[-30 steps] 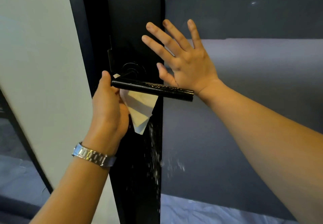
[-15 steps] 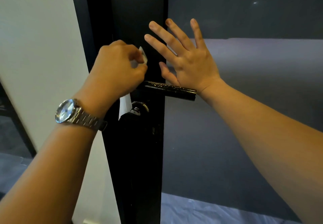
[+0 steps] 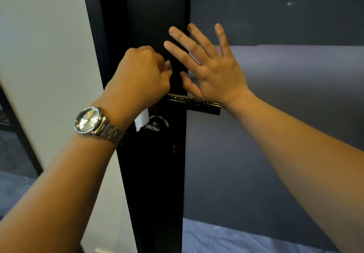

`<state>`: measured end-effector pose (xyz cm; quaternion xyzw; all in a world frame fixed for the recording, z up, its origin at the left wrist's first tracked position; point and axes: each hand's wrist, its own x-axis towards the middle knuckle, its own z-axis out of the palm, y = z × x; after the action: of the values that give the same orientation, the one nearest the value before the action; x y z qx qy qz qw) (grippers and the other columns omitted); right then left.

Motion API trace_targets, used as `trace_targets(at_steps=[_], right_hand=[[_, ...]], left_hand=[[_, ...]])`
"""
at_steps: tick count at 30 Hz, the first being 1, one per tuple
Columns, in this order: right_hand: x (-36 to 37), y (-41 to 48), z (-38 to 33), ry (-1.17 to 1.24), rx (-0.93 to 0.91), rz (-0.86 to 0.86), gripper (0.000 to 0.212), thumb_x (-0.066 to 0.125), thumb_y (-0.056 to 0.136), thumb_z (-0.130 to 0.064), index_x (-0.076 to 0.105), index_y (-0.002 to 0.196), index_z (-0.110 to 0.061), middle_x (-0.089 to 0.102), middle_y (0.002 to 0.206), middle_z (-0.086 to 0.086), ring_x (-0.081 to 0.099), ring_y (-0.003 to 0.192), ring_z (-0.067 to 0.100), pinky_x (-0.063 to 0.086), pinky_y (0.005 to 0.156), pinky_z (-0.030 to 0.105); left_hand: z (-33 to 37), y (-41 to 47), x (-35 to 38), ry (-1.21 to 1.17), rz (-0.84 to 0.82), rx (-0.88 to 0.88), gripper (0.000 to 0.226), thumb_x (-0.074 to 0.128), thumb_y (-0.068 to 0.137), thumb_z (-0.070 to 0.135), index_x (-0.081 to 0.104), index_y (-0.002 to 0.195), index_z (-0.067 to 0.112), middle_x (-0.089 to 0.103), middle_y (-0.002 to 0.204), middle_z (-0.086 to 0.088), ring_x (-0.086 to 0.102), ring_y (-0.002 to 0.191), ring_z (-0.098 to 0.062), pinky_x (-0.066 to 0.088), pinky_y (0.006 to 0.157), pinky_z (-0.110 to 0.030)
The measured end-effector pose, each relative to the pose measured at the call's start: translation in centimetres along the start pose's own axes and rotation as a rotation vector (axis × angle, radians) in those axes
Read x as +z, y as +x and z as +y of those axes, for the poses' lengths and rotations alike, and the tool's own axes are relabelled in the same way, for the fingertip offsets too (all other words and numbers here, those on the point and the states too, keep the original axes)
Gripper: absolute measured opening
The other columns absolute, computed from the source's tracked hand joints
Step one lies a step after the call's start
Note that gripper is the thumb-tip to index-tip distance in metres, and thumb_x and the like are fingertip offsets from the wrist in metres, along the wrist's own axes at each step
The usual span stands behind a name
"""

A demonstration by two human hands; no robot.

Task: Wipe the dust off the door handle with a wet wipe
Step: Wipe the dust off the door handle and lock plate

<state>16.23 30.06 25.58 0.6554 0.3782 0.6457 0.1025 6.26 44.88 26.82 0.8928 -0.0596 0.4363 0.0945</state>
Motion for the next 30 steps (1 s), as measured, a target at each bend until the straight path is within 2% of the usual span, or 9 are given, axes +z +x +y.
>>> trace_targets(at_steps=[2,4,9,15,19,22,24,27,30], right_hand=[[0.0,0.0,0.0,0.001,-0.001,-0.006,0.052,0.042,0.094,-0.035,0.042,0.143,-0.018,0.040,0.148,0.006,0.039,0.135,0.030,0.025,0.107,0.060],[0.0,0.0,0.0,0.006,-0.003,-0.009,0.052,0.042,0.094,-0.036,0.041,0.143,-0.019,0.040,0.148,0.006,0.038,0.136,0.030,0.025,0.107,0.060],[-0.1,0.0,0.0,0.000,-0.003,0.000,0.051,0.042,0.093,-0.034,0.043,0.142,-0.019,0.041,0.147,0.006,0.040,0.135,0.030,0.026,0.107,0.059],[0.0,0.0,0.0,0.015,-0.003,-0.013,0.052,0.040,0.094,-0.035,0.041,0.143,-0.018,0.040,0.148,0.006,0.038,0.136,0.030,0.025,0.108,0.059],[0.0,-0.1,0.0,0.009,-0.003,-0.002,0.051,0.040,0.094,-0.035,0.042,0.143,-0.019,0.040,0.148,0.006,0.039,0.135,0.030,0.025,0.108,0.059],[0.0,0.0,-0.1,0.014,-0.004,0.007,0.051,0.041,0.094,-0.034,0.042,0.142,-0.018,0.041,0.147,0.006,0.040,0.135,0.029,0.026,0.107,0.059],[0.0,0.0,0.0,0.016,-0.004,0.008,0.051,0.041,0.094,-0.034,0.042,0.142,-0.018,0.041,0.147,0.006,0.040,0.135,0.029,0.026,0.107,0.059],[0.0,0.0,0.0,0.020,0.002,0.006,0.051,0.041,0.094,-0.034,0.041,0.143,-0.019,0.040,0.148,0.006,0.039,0.135,0.030,0.024,0.108,0.058],[0.0,0.0,0.0,0.024,0.001,0.000,0.051,0.041,0.094,-0.034,0.041,0.143,-0.019,0.040,0.148,0.006,0.039,0.135,0.030,0.024,0.108,0.058]], left_hand=[[0.0,-0.1,-0.2,-0.074,-0.060,0.065,0.026,0.051,0.089,0.027,0.070,0.095,0.011,0.064,0.103,-0.005,0.049,0.086,-0.008,0.032,0.075,-0.012],[0.2,-0.5,0.0,-0.139,-0.035,0.044,0.025,0.051,0.089,0.027,0.071,0.094,0.012,0.065,0.100,-0.002,0.050,0.083,-0.005,0.032,0.069,-0.005],[0.7,-0.9,0.6,-0.101,0.133,-0.117,0.023,0.051,0.088,0.021,0.068,0.095,0.007,0.058,0.105,-0.009,0.051,0.094,-0.020,0.029,0.077,-0.019],[0.0,-0.2,-0.2,-0.084,-0.070,-0.016,0.021,0.056,0.086,0.024,0.071,0.094,0.013,0.061,0.106,-0.002,0.048,0.095,-0.014,0.032,0.083,-0.022],[0.4,-1.0,0.4,-0.168,0.015,-0.220,0.025,0.050,0.088,0.025,0.062,0.106,0.011,0.045,0.105,-0.002,0.042,0.095,-0.016,0.028,0.074,-0.012],[0.1,-0.9,0.4,-0.198,-0.071,-0.459,0.042,0.056,0.082,0.028,0.046,0.117,0.006,0.039,0.107,-0.005,0.038,0.091,-0.017,0.030,0.070,-0.023],[-0.1,-1.0,0.2,-0.268,-0.124,-0.551,0.039,0.059,0.079,0.026,0.048,0.108,0.002,0.043,0.096,-0.007,0.040,0.079,-0.015,0.032,0.057,-0.017],[-0.2,-1.0,0.2,-0.301,-0.107,-0.521,0.015,0.057,0.077,0.013,0.046,0.070,0.006,0.037,0.062,-0.005,0.033,0.055,-0.013,0.030,0.038,-0.009],[0.0,-1.0,-0.1,-0.205,-0.078,-0.387,0.010,0.056,0.079,0.008,0.051,0.070,0.011,0.046,0.073,-0.005,0.041,0.070,-0.016,0.031,0.053,-0.018]])
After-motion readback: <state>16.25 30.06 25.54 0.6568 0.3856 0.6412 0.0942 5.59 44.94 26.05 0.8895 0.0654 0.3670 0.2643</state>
